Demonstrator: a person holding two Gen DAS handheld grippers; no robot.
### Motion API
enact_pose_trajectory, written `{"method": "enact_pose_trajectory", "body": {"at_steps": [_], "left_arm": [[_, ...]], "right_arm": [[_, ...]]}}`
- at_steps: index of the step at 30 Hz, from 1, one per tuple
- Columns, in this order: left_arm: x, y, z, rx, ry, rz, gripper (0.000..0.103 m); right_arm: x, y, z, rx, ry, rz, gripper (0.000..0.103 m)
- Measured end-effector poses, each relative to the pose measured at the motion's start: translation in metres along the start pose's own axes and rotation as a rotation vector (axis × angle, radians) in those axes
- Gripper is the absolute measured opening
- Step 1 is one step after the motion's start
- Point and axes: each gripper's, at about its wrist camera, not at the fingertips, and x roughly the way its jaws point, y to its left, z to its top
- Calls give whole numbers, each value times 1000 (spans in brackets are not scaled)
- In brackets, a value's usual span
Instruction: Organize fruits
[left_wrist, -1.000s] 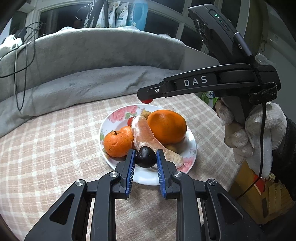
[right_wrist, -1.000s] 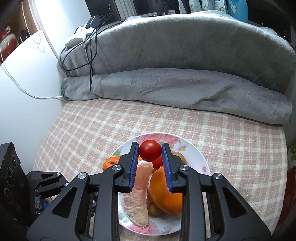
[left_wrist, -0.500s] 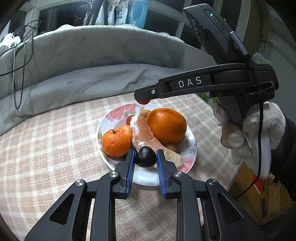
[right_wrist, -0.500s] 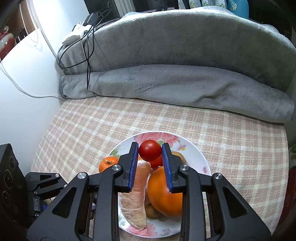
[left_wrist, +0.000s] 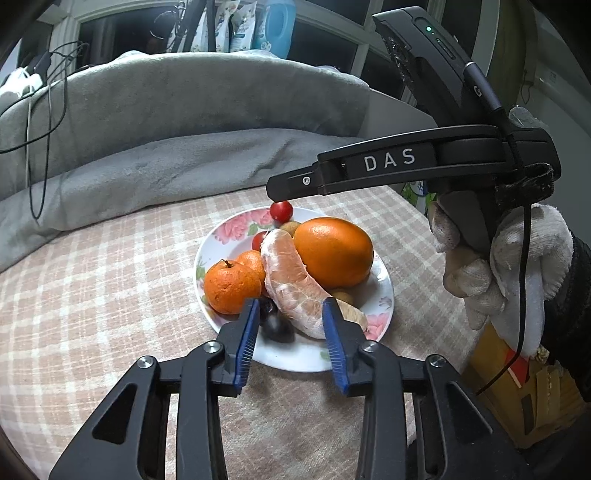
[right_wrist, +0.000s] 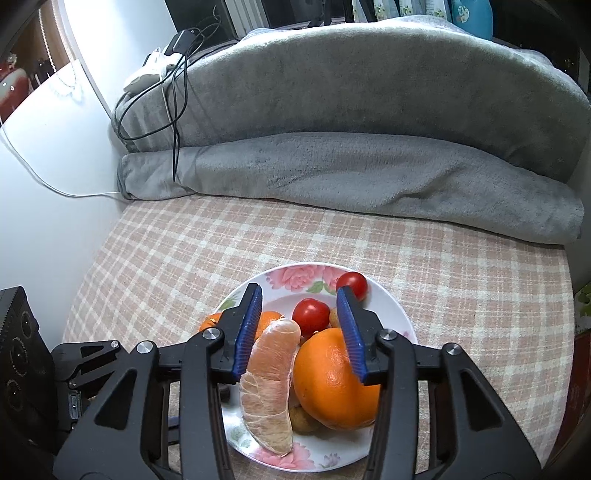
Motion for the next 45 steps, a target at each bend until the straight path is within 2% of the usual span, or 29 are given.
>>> {"method": "enact_pose_trajectory", "body": {"at_steps": [4,6,8,10,12,14,20,23,29,31,36,38,40,45], "left_arm": [[-1,0,-1,-1,-1,2,34],[-1,0,-1,0,-2,4,42],[-2,0,-1,-2,-8,4,44],[-3,1,-1,-1,-12,3,44],[-4,1,0,-1,-15,4,50],[-5,0,0,-1,-18,5,51],[-6,0,-1,0,-20,11,57],[-7,0,0,-2,-22,16,64],[-8,0,1,-7,-23,36,71],[-10,0,1,-10,-25,41,72],[-11,1,1,-16,-24,53,73],[-10,2,0,-17,-20,57,75],[-11,1,0,-15,-22,64,79],[-14,2,-1,-17,-26,76,79]], "right_arm": [[-5,-1,0,6,-12,2,45],[-7,-1,-1,9,-18,-1,51],[-10,-1,-1,7,-28,-6,60],[-11,-1,-2,8,-31,-11,60],[-12,-1,-2,9,-31,-14,62],[-13,0,-3,7,-36,-15,72],[-14,1,-5,-1,-35,-22,73],[-15,1,-6,2,-39,-21,81],[-16,2,-8,-5,-43,-35,84],[-18,3,-9,-8,-51,-43,88],[-24,8,-13,-14,-83,-83,89],[-27,9,-15,-12,-95,-94,96],[-29,11,-17,-10,-105,-102,96],[-34,17,-22,-25,-127,-140,96]]}}
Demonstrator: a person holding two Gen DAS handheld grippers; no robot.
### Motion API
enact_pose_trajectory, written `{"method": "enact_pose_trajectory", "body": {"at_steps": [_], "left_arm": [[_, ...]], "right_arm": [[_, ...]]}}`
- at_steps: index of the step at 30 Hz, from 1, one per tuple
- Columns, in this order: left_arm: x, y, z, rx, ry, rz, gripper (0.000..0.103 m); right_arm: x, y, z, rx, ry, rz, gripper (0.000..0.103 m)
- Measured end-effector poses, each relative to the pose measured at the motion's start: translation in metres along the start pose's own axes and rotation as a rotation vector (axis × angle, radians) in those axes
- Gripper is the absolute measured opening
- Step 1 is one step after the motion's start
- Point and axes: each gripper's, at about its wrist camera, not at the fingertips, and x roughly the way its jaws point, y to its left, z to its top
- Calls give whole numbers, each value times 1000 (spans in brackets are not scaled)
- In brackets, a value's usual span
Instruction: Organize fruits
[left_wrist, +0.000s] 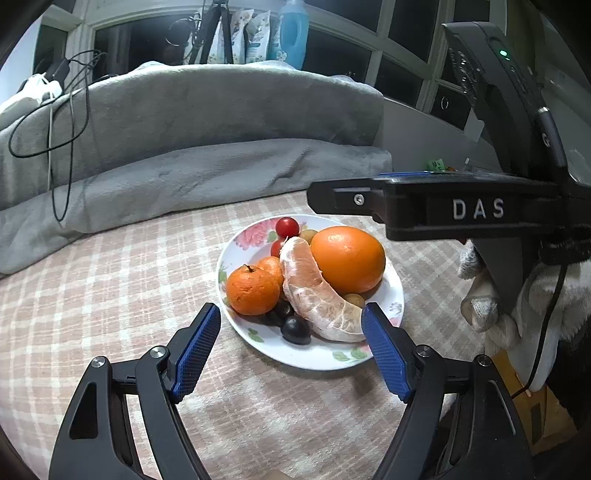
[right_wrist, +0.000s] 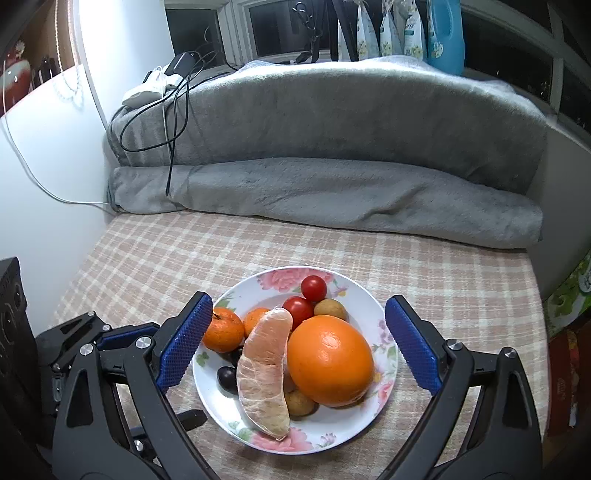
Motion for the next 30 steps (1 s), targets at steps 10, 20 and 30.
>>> {"method": "enact_pose_trajectory", "body": {"at_steps": [10,20,30], "left_arm": [[-2,1,-4,-2,4,18,80],[-8,1,-7,-8,2,37,80],[-17,-2,-10,-19,-15,70,80]], "right_arm": [[-10,3,-6,22,-34,-12,97],[-19,5,-15,37,-52,-20,97],[-31,10,-24,31,-73,-34,97]]}}
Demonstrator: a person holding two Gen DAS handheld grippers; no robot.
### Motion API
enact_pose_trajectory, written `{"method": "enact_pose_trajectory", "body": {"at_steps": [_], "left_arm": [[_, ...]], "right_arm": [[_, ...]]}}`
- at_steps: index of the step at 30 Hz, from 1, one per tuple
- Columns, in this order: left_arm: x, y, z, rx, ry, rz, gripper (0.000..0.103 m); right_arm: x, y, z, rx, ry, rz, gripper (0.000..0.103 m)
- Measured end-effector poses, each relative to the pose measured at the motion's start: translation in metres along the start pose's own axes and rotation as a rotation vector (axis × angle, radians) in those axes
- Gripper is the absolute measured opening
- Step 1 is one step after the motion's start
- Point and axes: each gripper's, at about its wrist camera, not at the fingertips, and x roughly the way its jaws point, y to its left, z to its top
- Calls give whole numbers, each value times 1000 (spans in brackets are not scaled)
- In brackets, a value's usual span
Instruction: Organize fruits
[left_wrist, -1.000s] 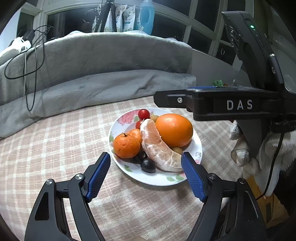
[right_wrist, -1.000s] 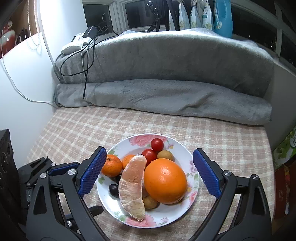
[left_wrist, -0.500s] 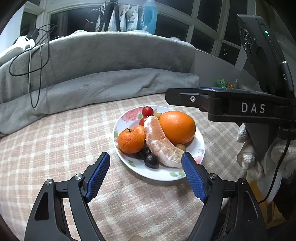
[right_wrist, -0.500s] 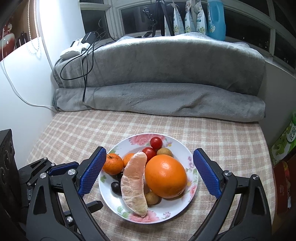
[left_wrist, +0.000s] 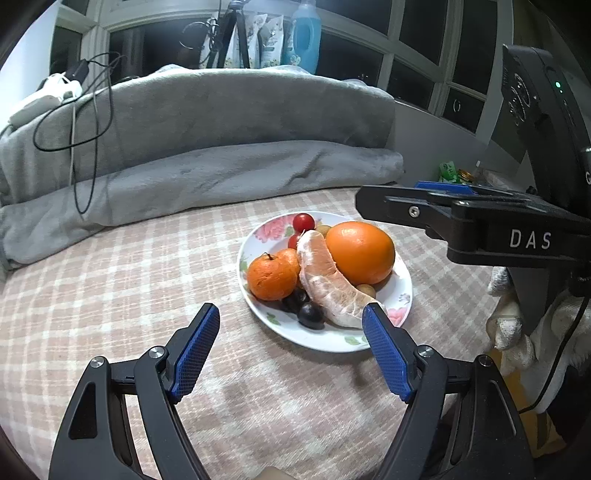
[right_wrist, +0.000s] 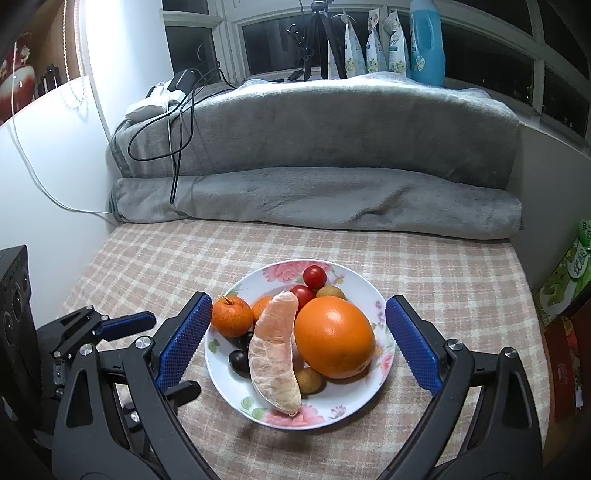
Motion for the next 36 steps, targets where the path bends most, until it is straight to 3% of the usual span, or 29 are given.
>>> {"method": "enact_pose_trajectory", "body": {"at_steps": [13,22,25,36], "left_arm": [[-26,-2,-4,-5,-51,42,80],[-46,-3,-5,-22,-95,55,80],[-52,-4,-5,-27,-110,67,82],[-67,-2,-8,-51,-144,123,85]], "right_arm": [[-22,-3,-16,17,-34,-24,97],[-50,-2,-21,13,-123,-67,97],[-58,-2,-23,11,-149,-72,103],[-73,-7,-34,45,-173,-105,103]]}}
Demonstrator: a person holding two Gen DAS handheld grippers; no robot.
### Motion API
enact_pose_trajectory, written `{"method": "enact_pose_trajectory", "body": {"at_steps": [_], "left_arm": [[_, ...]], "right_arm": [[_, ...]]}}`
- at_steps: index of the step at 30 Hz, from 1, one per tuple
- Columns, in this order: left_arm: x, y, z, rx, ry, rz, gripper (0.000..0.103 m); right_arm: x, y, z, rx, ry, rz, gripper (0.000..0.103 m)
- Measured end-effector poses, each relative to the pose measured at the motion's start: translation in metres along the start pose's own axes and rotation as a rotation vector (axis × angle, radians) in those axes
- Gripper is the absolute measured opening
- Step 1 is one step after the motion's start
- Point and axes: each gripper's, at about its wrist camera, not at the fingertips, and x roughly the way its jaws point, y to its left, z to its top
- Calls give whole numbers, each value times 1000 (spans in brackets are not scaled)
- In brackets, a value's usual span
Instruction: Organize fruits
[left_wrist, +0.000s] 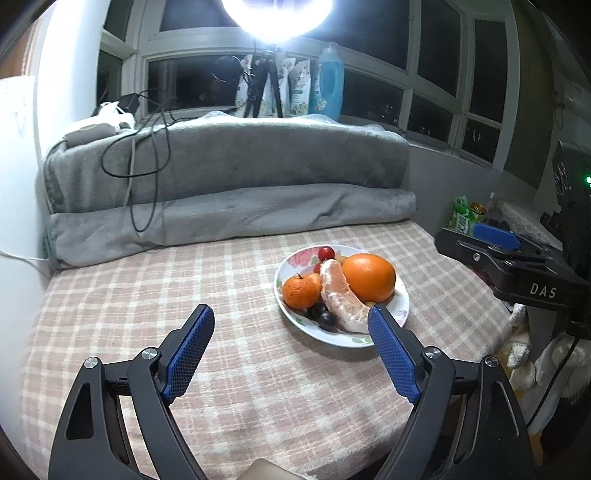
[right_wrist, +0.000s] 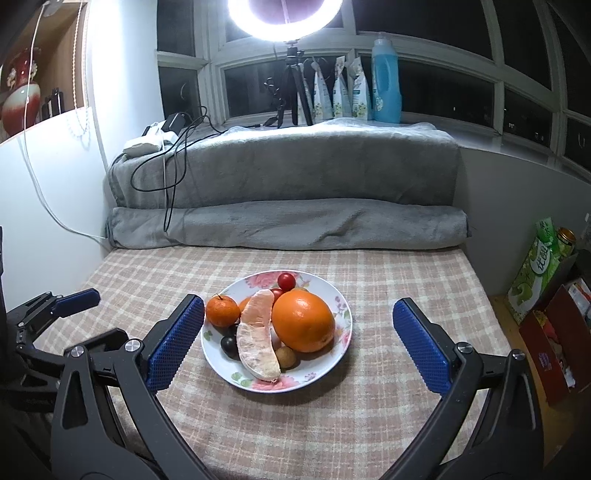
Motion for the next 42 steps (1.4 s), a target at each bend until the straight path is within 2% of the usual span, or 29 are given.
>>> {"method": "enact_pose_trajectory", "body": {"at_steps": [10,42], "left_arm": [[-6,3,0,-18,-19,28,86],[-5,-1,-1,-10,-10,23,86]], "right_arm": [[-8,-10,-4,30,-17,-38,103],[-3,-7,-6,25,-3,-38,103]]}}
